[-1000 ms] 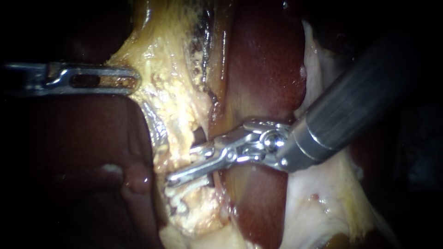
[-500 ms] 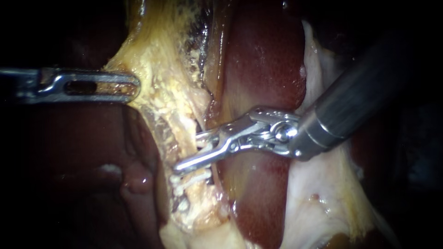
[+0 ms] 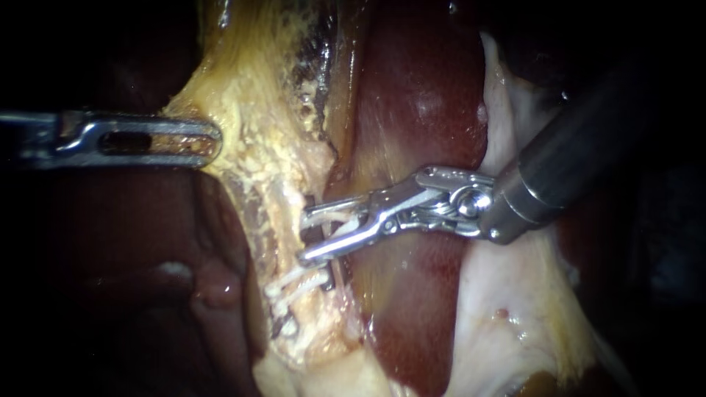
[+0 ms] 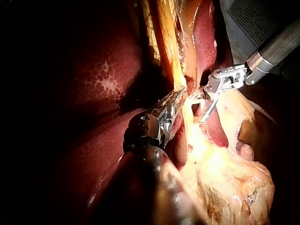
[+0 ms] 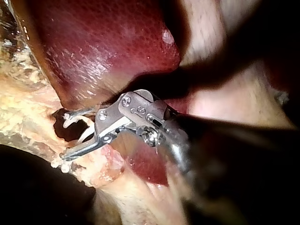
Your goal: Clipping third clip left tube
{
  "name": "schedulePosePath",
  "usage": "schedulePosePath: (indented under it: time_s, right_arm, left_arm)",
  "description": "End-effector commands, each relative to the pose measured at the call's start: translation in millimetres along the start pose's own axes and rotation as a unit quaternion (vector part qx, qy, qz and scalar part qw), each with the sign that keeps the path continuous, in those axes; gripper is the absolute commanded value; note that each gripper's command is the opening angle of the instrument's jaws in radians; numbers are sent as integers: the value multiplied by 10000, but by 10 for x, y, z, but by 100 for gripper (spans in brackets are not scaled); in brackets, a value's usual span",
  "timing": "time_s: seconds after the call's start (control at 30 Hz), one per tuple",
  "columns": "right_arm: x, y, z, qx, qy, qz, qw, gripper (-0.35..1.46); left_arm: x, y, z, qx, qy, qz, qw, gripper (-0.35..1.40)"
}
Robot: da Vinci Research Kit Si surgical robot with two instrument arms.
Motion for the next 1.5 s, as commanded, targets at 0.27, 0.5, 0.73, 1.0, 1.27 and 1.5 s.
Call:
schedulePosePath:
  time_s: [0.27,0.5,0.73,1.0,1.27,1.5]
  right_arm:
    - [11,-21,14,456,227,56,9987,53]
    - [11,-19,19,612,291,106,9976,53]
    - [10,-25,25,855,318,212,9956,53]
    - [12,-45,33,1209,345,343,9915,52]
    - [8,-55,54,1613,428,672,9837,51]
    - [8,-59,66,1820,486,858,9783,51]
  left_arm:
    - [-1,0,0,5,-3,1,10000,-35]
    - [-1,4,1,11,1,4,10000,-35]
    - [-4,19,1,46,25,21,10000,-35]
    - [-4,26,2,26,10,28,10000,-35]
    - [-5,33,7,23,4,35,10000,-35]
    - [-4,36,9,20,1,38,10000,-35]
